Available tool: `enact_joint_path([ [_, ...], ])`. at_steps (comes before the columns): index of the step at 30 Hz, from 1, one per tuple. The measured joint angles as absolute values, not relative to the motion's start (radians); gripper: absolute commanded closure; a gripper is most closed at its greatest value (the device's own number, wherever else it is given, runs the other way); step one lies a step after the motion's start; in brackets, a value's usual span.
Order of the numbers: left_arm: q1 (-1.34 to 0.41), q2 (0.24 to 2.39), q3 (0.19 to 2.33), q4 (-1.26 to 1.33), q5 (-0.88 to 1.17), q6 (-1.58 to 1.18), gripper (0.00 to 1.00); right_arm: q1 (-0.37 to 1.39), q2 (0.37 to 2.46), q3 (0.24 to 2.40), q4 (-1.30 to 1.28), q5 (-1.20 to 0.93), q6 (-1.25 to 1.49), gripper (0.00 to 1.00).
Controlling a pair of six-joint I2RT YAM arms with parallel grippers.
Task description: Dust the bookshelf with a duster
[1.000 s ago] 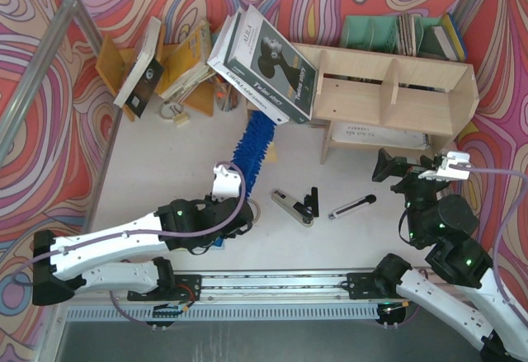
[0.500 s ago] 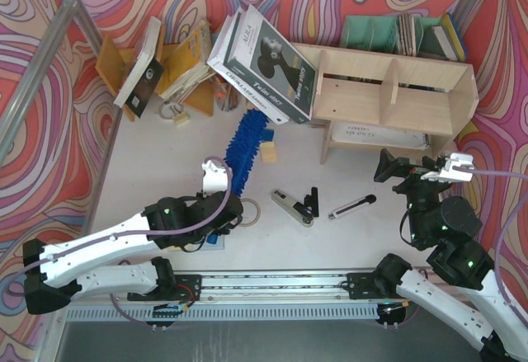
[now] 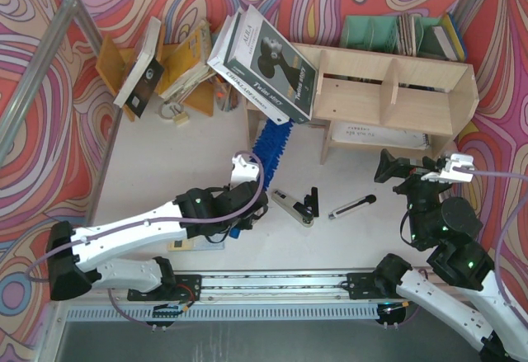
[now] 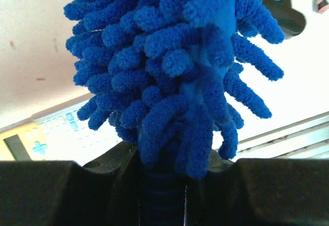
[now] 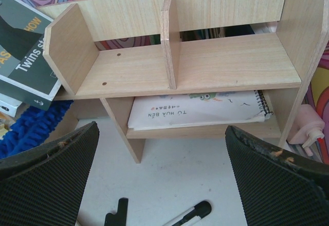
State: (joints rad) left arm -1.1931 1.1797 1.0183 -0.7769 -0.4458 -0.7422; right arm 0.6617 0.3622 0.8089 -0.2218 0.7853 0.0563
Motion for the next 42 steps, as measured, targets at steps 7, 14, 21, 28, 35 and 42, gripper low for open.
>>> enact_joint_path([
  [7, -1.193, 1.255, 1.067, -0.698, -0.400, -0.718, 1.00, 0.662, 0.360, 0.807, -0.222, 0.785, 0.056, 0.01],
  [14, -1.193, 1.216, 1.048, -0.712, -0.424, -0.735, 1.00, 0.662, 0.360, 0.807, -0.222, 0.785, 0.056, 0.01],
  [21, -1.193, 1.108, 1.011, -0.807, -0.476, -0.772, 1.00, 0.662, 0.358, 0.805, -0.221, 0.785, 0.056, 0.01],
  [28, -1.191, 1.097, 0.991, -0.823, -0.495, -0.782, 1.00, 0.662, 0.358, 0.804, -0.222, 0.785, 0.052, 0.01],
  [35, -1.189, 1.246, 1.016, -0.725, -0.466, -0.759, 1.00, 0.662, 0.355, 0.803, -0.222, 0.785, 0.052, 0.01],
  [42, -1.189, 1.356, 1.059, -0.634, -0.406, -0.729, 1.00, 0.662, 0.342, 0.802, -0.222, 0.785, 0.052, 0.01],
])
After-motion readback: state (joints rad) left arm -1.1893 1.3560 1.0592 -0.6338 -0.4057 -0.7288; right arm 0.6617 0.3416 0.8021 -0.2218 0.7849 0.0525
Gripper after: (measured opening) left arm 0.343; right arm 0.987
